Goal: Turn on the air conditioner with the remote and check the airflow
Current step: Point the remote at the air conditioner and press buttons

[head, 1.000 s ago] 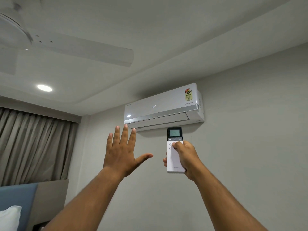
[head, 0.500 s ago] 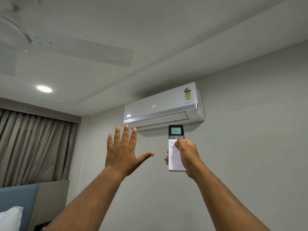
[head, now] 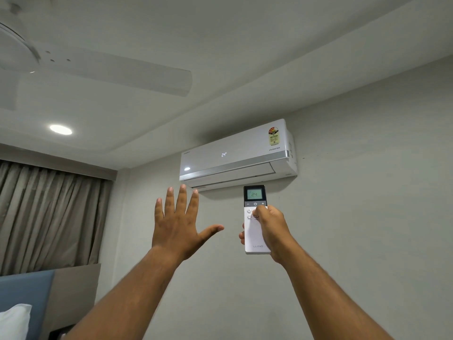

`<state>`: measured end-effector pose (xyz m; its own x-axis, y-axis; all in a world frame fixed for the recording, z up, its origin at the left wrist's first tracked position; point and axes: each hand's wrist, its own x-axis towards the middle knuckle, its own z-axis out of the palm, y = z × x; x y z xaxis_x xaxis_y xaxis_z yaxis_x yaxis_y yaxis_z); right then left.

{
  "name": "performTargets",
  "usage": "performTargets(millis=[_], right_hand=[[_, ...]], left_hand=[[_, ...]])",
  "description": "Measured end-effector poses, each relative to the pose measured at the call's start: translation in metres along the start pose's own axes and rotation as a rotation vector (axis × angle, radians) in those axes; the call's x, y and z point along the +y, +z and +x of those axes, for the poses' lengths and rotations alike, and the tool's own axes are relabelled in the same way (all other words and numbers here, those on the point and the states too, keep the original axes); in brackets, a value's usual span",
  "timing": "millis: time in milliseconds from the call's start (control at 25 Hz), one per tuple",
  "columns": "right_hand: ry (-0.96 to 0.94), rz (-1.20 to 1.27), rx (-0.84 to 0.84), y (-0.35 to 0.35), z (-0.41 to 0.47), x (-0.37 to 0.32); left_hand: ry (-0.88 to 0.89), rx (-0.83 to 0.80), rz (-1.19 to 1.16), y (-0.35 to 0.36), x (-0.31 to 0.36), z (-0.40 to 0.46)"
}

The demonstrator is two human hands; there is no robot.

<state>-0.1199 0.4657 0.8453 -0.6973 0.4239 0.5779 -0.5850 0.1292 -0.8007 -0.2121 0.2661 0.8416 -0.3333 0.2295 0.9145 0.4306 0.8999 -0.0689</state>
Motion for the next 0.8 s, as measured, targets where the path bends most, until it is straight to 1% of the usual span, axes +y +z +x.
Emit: performTargets(millis=[800], right_hand=[[0.012, -0.032, -0.004, -0.003, 0.004, 0.013]], left_hand=[[-0.055, -0.026, -0.054, 0.025, -0.005, -0.007]])
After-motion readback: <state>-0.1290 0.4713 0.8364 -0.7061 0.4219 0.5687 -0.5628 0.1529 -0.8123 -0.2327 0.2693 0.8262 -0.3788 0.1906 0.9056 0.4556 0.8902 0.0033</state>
